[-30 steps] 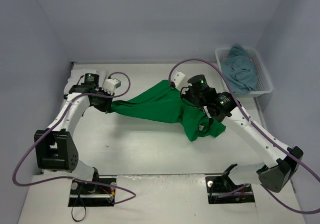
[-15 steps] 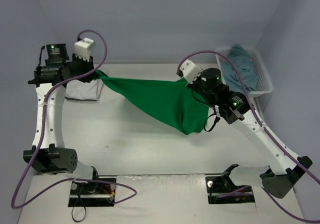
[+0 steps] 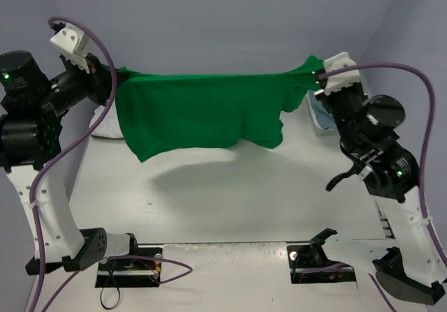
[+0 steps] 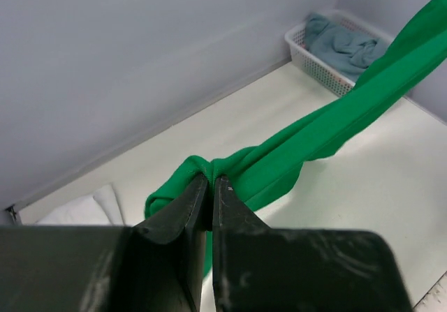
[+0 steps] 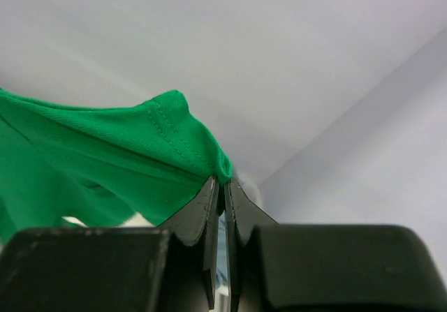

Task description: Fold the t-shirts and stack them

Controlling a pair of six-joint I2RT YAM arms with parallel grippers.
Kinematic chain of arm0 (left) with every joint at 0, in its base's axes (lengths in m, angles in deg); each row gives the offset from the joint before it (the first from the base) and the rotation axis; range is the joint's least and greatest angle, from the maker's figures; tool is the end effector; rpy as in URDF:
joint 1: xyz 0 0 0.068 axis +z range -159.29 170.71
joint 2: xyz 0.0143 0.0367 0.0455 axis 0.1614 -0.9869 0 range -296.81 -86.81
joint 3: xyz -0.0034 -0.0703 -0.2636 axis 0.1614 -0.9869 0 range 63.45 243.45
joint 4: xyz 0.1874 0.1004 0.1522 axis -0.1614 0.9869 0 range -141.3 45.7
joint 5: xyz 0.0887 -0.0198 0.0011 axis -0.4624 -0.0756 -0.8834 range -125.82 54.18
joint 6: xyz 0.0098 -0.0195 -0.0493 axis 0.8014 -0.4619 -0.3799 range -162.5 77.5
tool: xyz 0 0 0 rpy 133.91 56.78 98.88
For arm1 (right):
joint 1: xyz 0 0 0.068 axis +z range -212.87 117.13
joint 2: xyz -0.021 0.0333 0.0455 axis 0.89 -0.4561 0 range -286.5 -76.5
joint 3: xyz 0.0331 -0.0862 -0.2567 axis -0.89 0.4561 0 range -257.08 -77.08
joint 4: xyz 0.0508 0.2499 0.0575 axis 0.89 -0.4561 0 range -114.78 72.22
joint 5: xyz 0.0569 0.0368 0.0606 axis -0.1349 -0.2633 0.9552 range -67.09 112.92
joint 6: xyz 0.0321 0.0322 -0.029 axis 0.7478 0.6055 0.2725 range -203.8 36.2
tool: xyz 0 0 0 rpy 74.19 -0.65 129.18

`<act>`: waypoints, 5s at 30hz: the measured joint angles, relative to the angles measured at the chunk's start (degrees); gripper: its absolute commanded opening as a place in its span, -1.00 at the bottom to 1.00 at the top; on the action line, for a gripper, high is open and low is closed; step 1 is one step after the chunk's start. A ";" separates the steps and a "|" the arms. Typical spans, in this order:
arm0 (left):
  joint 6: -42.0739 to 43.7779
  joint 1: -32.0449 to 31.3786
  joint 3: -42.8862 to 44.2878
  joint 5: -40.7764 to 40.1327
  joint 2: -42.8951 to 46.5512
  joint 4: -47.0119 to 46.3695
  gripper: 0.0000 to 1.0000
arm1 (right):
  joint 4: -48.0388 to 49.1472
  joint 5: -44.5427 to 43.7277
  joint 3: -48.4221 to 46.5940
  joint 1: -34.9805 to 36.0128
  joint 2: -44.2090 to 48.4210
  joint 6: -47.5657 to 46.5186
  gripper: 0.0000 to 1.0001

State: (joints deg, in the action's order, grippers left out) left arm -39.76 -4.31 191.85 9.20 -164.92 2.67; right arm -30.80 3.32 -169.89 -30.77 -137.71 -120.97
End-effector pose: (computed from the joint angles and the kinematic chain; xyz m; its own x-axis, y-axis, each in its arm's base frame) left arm 0.1765 -0.0098 0.5923 -0.0331 0.0311 -0.9990 0.6443 0.7648 0.0024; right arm 0.1521 0.0813 0.5586 0.3550 -0.4493 -0.8199 -0.0211 0.8729 -0.4875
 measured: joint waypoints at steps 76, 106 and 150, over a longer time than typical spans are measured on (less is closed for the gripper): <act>2.62 -8.22 -43.45 -4.72 31.17 -17.11 -0.99 | 17.38 19.02 19.74 -14.47 11.76 9.64 -1.00; -0.83 -11.52 -28.17 -21.46 9.88 -36.48 -1.00 | 27.32 16.70 15.50 -15.45 0.55 10.25 -1.00; 20.33 -21.35 26.75 -31.12 -48.78 -10.71 -1.00 | 8.96 21.07 -24.55 -17.18 -43.17 8.68 -1.00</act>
State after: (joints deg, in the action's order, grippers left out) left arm -19.43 -25.67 218.60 -21.93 -213.70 -8.04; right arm -21.84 24.39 -194.44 -47.95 -180.88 -112.29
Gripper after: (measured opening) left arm 0.006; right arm 0.014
